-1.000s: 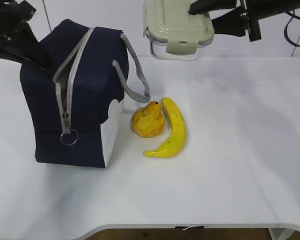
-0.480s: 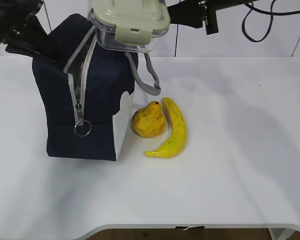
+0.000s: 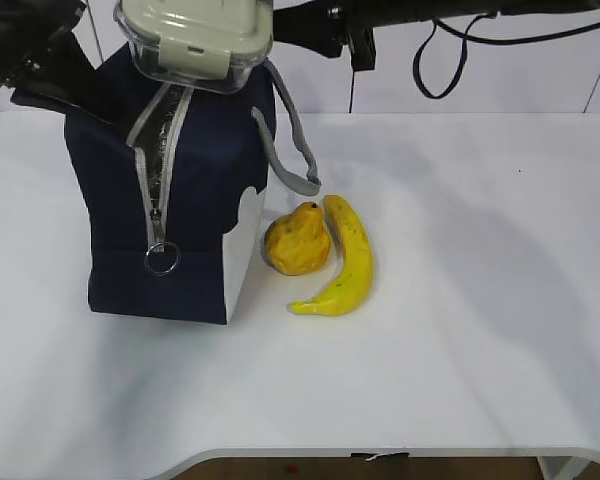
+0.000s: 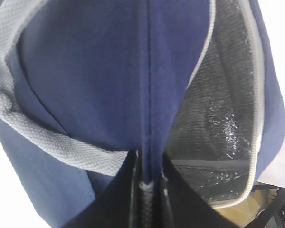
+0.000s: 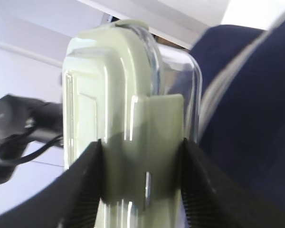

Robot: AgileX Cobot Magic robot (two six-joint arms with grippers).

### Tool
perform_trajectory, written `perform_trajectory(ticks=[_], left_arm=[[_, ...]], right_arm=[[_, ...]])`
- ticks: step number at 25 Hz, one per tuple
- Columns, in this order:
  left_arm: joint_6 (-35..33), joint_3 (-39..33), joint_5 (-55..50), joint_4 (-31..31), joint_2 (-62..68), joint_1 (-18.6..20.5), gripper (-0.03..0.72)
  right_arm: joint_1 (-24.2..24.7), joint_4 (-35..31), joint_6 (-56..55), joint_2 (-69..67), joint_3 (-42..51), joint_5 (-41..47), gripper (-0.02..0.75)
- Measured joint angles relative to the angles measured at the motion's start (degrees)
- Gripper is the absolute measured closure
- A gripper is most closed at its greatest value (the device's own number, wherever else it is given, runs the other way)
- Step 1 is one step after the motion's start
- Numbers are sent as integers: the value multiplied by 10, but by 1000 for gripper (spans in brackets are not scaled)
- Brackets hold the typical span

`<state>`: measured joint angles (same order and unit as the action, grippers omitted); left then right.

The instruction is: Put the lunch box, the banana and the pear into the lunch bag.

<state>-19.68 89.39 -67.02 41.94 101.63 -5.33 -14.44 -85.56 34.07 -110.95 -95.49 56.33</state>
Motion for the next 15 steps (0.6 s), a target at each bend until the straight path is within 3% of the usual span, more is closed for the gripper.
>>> perform_trajectory(ticks=[11,15], left_arm=[[-1,0,16,-12,0,0,669],[-1,0,21,-13,0,0,669]], right_arm=[[0,0,15,-50,0,-16,369],[0,39,19,-68,0,-18,369]])
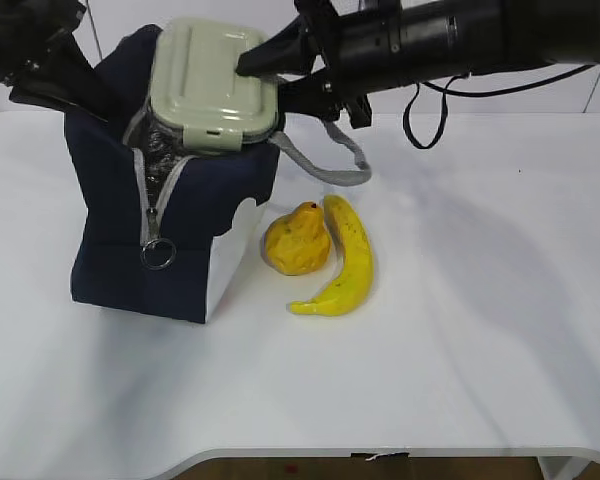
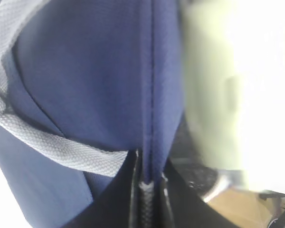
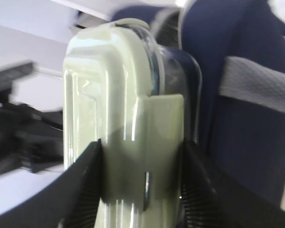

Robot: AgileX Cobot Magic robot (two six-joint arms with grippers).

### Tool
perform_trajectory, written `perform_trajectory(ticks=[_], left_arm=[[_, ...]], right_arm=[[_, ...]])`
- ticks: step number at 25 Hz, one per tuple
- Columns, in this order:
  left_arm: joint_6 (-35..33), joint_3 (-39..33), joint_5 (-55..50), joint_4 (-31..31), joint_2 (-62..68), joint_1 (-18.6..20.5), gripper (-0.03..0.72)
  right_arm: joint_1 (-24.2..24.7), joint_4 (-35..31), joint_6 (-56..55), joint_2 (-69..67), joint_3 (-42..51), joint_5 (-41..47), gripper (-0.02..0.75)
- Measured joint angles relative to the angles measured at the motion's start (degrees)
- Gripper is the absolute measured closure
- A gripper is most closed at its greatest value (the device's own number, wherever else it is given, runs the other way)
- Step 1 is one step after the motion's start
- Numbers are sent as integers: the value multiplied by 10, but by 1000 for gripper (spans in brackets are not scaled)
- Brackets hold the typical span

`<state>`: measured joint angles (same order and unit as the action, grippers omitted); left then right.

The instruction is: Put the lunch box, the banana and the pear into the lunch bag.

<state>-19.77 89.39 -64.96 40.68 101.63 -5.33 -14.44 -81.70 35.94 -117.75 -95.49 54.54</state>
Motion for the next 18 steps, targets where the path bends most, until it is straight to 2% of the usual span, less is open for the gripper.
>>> perform_trajectory(ticks=[4,9,18], left_arm=[[0,0,8,0,0,0,669],[0,0,12,6,0,0,669],[0,0,14,8,0,0,669]], right_arm=[[0,30,1,-19,0,0,369],[0,36,2,-44,-1,0,369],[-4,-40,4,-77,-4,-4,369]])
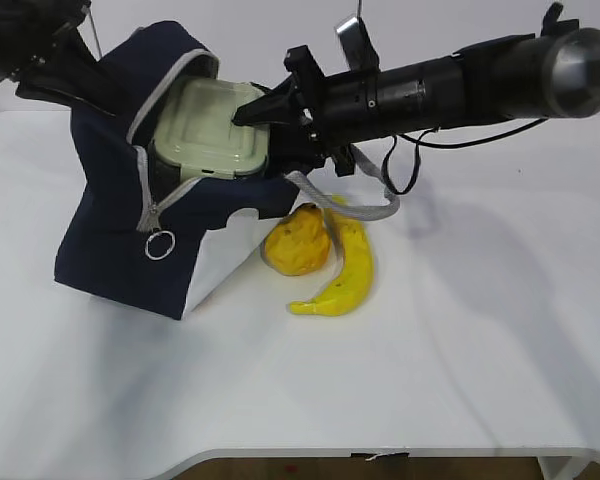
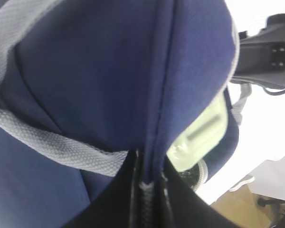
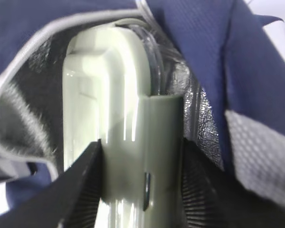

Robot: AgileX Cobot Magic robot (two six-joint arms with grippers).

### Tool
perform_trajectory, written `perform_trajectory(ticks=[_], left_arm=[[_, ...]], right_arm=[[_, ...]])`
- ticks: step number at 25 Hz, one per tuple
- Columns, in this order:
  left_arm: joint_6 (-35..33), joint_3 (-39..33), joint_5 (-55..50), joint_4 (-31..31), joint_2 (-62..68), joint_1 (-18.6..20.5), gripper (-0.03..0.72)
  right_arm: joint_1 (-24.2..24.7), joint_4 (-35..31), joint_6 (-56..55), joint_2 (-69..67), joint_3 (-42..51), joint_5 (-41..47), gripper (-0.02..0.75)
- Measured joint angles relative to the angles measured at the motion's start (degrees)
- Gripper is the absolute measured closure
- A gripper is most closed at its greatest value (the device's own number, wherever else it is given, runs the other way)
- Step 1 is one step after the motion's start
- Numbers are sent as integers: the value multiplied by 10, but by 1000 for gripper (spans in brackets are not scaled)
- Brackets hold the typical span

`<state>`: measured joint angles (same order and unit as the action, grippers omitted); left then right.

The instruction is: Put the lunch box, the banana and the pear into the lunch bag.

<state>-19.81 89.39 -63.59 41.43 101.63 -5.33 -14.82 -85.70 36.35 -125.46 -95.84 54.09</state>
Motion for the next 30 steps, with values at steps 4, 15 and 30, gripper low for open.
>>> perform_trajectory(ticks=[4,15,30], left_arm=[[-1,0,2,0,0,0,669],[-1,0,10,1,0,0,669],[-1,1,13,5,45,0,669]], right_arm=[[-19,-25,21,-12,-4,-12,369],[-40,-62,46,-53,-21,-66,369],[-54,-69,47,-78,-28,-89,369]])
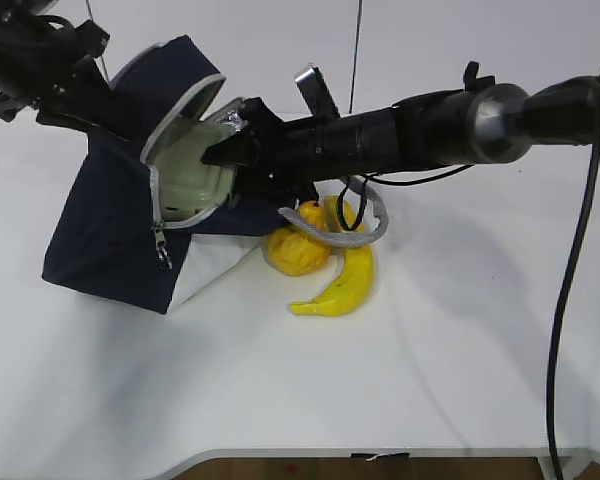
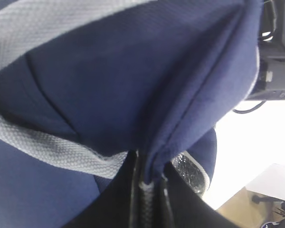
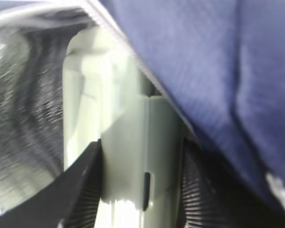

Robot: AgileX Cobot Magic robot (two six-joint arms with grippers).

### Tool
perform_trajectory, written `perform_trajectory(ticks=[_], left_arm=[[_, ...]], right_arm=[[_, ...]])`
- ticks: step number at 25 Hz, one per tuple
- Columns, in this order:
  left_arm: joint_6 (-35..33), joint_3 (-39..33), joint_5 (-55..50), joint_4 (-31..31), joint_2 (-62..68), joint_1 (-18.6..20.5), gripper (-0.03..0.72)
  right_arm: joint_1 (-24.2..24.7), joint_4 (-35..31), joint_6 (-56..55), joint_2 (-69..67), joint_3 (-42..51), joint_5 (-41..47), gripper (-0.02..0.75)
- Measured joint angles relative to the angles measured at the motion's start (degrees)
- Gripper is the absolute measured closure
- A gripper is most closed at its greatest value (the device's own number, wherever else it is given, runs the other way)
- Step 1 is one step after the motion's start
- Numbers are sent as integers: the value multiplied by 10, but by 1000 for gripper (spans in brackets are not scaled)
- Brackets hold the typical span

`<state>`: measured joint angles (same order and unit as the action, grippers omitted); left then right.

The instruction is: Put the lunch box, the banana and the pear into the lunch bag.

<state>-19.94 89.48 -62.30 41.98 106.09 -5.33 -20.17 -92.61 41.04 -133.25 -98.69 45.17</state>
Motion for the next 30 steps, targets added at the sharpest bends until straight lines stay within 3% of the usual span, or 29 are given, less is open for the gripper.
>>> perform_trajectory(ticks=[13,19,30], left_arm=[[0,0,-2,1,15,0,669],[0,0,-2,1,15,0,670],[0,0,-17,0,15,0,670]], right_arm=[[-1,1,-2,-24,-8,-5,368],[-1,17,-8,-27,-19,3,325],[-1,133,-54,-27,-59,79,252]])
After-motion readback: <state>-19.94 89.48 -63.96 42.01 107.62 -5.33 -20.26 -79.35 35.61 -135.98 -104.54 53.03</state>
